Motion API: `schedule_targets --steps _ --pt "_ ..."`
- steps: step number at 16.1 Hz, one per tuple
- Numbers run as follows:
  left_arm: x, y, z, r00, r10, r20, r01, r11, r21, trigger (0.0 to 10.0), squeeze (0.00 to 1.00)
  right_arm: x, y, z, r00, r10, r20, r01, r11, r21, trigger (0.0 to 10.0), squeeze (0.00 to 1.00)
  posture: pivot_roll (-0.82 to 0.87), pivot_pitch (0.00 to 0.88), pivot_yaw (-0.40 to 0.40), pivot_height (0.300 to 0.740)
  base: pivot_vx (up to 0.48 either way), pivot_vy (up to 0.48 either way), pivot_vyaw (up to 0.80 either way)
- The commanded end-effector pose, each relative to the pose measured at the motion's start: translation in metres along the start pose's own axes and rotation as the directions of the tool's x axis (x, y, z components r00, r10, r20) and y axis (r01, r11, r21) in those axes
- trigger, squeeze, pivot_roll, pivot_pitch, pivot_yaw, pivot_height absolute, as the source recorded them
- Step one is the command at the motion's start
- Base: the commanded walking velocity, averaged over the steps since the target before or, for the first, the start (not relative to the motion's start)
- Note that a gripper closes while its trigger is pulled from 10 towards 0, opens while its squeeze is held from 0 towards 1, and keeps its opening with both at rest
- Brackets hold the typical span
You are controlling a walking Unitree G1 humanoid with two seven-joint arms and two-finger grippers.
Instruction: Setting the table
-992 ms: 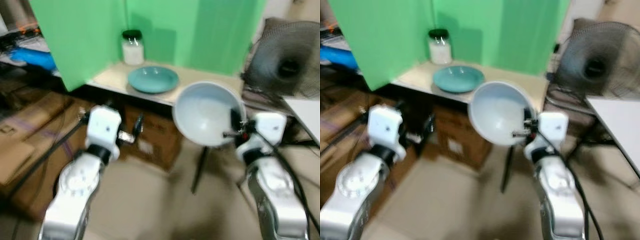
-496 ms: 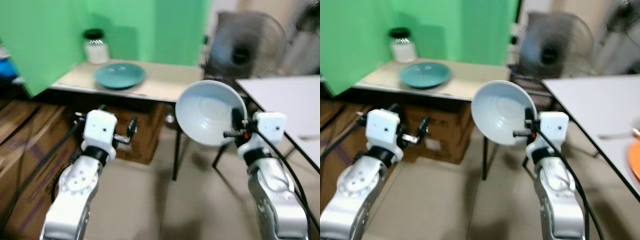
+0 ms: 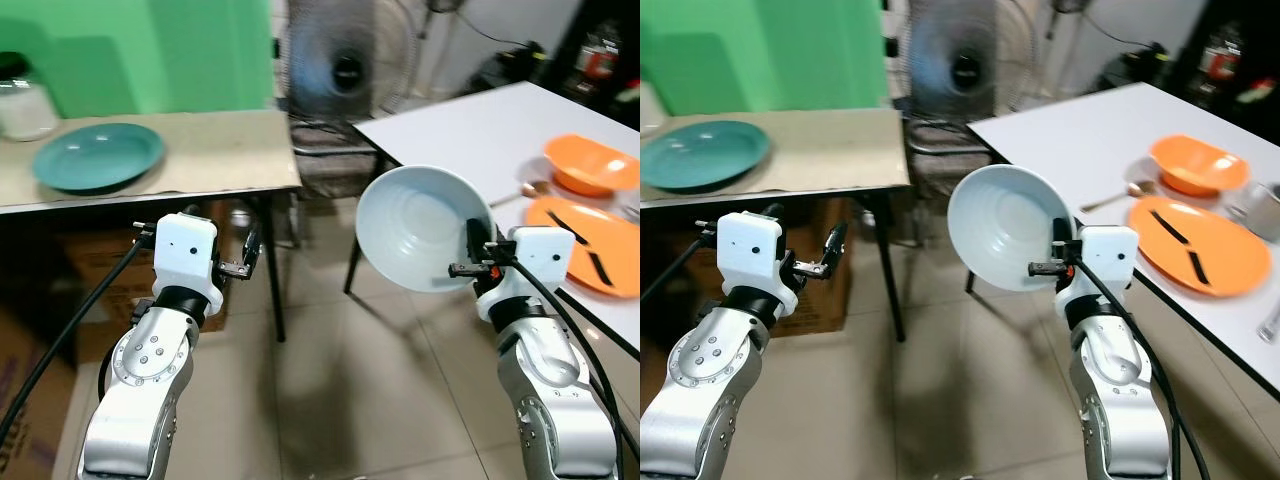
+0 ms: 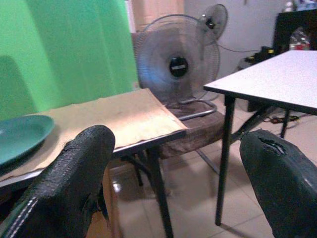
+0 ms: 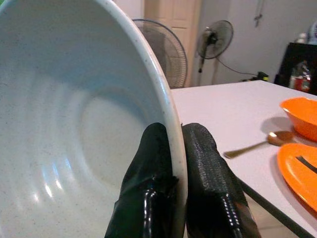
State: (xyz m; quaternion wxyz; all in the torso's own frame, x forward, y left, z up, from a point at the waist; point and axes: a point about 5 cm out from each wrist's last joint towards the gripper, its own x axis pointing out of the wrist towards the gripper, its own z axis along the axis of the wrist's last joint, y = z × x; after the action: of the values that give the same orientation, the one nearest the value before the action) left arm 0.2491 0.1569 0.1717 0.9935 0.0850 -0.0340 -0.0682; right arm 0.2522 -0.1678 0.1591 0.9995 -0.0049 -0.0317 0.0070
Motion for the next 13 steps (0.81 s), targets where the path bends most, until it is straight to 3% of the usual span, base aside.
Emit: schedule_targets --steps 1,13 --pt "0.0009 0.0008 0.0018 1.0 0.009 0.003 -0.009 1.0 0.007 10.0 0.0 0.0027 0.0014 0.0128 0.999 0.003 0.052 -0.003 1.0 -0.004 10.0 0.0 -0.04 0.0 -0.042 0.74 0.0 -0.244 -0.8" --pt "0.0063 0.0012 0.0033 1.0 0.001 0.006 -0.001 1.0 0.014 10.0 0.0 0.0031 0.0025 0.0155 0.998 -0.014 0.06 0.014 1.0 0.004 10.0 0.0 -0.05 0.0 -0.028 0.74 0.0 -0.426 -0.8"
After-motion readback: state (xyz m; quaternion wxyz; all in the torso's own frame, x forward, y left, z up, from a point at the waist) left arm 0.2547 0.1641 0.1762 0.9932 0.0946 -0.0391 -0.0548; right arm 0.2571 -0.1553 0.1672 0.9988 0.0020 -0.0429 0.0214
